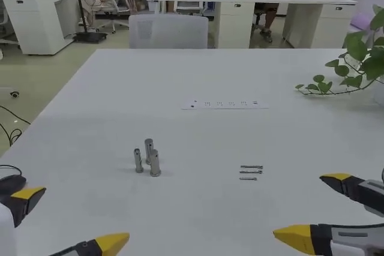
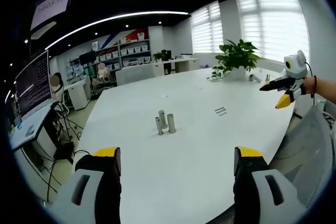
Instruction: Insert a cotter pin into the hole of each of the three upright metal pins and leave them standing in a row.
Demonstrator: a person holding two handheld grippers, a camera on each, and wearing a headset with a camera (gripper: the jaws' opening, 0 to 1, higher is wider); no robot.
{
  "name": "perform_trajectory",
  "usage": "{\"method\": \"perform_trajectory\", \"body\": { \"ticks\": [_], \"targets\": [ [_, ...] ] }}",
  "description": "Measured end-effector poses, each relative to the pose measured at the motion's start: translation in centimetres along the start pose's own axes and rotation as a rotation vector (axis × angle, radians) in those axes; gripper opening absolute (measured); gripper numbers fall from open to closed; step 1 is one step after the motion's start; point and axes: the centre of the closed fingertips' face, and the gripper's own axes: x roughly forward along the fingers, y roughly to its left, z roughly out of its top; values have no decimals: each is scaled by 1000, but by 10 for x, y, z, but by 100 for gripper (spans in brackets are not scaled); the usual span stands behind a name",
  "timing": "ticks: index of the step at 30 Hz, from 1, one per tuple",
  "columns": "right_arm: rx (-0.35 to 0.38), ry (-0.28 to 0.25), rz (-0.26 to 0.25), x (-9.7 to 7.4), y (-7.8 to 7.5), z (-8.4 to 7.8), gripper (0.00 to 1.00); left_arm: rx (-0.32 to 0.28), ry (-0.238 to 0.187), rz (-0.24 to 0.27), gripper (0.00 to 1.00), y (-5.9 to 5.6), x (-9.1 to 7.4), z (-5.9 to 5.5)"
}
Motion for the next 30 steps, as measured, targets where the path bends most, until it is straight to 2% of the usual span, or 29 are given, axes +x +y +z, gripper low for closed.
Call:
{"method": "perform_trajectory", "body": {
  "ticks": [5, 8, 18, 30],
  "targets": [
    [0, 5, 9, 2, 0, -2, 96, 2, 5, -3, 89, 0, 1, -1],
    [-1, -5, 9, 2, -1, 0, 100, 3, 2, -4, 89, 0, 1, 0],
    [-5, -11, 32, 5, 2, 1, 100, 2, 7, -9, 89, 1, 3, -2],
    [0, -23, 34, 7, 4, 3, 99, 8, -2, -3, 80, 6, 11, 1]
  ]
}}
